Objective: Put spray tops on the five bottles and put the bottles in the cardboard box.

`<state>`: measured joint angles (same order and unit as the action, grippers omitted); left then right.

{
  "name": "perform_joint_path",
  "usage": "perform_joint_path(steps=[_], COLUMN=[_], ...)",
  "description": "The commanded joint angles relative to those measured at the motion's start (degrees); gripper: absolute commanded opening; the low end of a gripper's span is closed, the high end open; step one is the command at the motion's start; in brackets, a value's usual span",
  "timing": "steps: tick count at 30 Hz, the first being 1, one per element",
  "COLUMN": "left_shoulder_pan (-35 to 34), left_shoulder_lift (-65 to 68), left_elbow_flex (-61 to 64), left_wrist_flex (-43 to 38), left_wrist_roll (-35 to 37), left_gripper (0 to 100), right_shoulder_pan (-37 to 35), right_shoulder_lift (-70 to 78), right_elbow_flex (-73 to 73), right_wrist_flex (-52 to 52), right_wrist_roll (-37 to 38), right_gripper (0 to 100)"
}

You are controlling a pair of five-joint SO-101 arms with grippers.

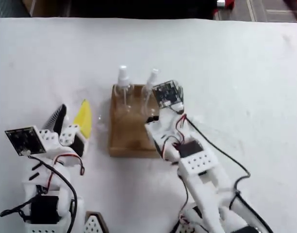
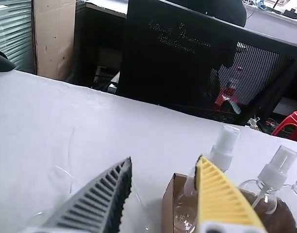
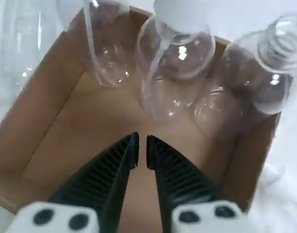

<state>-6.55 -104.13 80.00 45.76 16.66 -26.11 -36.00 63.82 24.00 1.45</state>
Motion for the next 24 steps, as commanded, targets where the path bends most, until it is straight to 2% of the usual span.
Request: perform_joint_path(steps=[1, 24], left_shoulder_pan=[-0.31, -0.31], left_shoulder_lift=[-0.57, -0.57], left_elbow_flex=[-0.18, -0.18], left_wrist_flex=[-1.14, -1.14], left_wrist_roll=[0.26, 0.26], left_gripper=[20, 20], right_shoulder_pan=[1.80, 1.63], right_shoulder_lift=[6.20, 16.48], right_elbow_flex=[-5.54, -6.15], right_wrist_flex=[-3.65, -16.75], right_wrist_roll=[0.18, 0.18], right_gripper=[1.5, 1.5])
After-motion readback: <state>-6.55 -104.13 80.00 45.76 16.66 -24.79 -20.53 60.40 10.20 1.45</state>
